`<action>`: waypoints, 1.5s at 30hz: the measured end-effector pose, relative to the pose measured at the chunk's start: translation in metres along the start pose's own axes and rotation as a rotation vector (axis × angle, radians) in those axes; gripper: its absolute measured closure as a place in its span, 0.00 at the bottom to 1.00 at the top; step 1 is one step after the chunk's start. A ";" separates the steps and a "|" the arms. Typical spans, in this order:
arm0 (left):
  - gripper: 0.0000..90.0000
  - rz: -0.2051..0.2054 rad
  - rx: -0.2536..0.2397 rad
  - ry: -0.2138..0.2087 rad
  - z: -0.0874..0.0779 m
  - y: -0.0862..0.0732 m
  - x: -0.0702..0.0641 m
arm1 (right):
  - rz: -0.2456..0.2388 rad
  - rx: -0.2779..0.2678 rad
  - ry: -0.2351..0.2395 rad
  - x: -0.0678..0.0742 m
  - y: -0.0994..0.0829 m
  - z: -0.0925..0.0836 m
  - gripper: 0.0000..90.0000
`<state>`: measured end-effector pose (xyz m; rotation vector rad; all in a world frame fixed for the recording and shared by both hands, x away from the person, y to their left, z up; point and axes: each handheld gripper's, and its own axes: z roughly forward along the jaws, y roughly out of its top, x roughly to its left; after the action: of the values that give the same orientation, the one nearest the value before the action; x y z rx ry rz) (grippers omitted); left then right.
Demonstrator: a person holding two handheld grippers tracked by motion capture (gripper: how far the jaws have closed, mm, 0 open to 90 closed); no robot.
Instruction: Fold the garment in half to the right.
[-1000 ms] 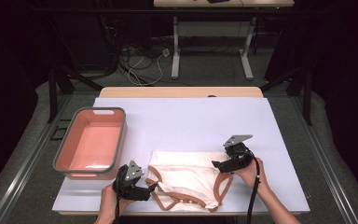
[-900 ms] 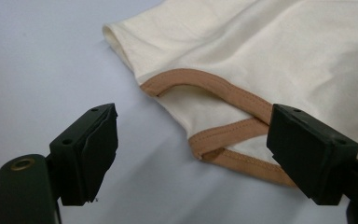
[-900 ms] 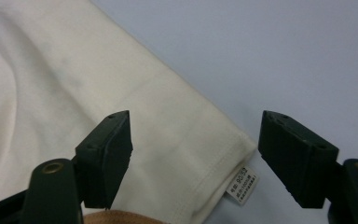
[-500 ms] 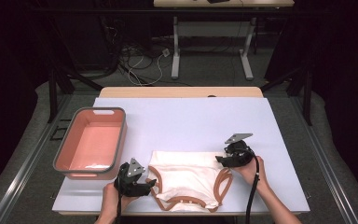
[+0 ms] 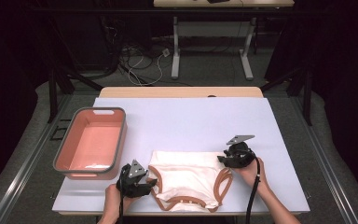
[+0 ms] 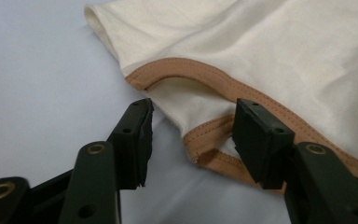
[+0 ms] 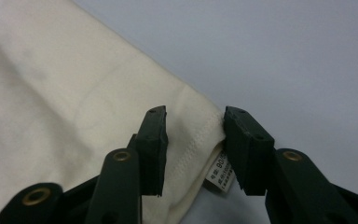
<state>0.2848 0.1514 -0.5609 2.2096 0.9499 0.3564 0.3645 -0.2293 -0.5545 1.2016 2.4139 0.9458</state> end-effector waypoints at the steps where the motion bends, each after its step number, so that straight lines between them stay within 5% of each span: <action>1: 0.55 -0.001 -0.003 0.000 0.000 0.000 -0.001 | 0.003 0.000 0.001 0.000 0.000 0.000 0.69; 8: 0.80 -0.010 -0.011 -0.007 0.002 0.002 -0.004 | 0.010 -0.009 0.026 0.002 -0.001 -0.001 0.94; 13: 0.94 -0.015 -0.015 -0.019 0.001 0.001 -0.006 | -0.025 0.000 -0.001 0.007 0.000 -0.002 0.96; 24: 0.95 -0.029 -0.064 -0.029 -0.002 0.000 -0.009 | -0.076 -0.037 -0.052 0.011 0.004 -0.009 0.96; 45: 0.96 -0.034 -0.037 -0.039 0.005 0.011 -0.007 | -0.110 -0.025 -0.112 0.010 0.028 -0.014 0.96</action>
<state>0.2879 0.1382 -0.5569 2.1567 0.9519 0.3115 0.3680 -0.2151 -0.5253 1.0716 2.3466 0.8504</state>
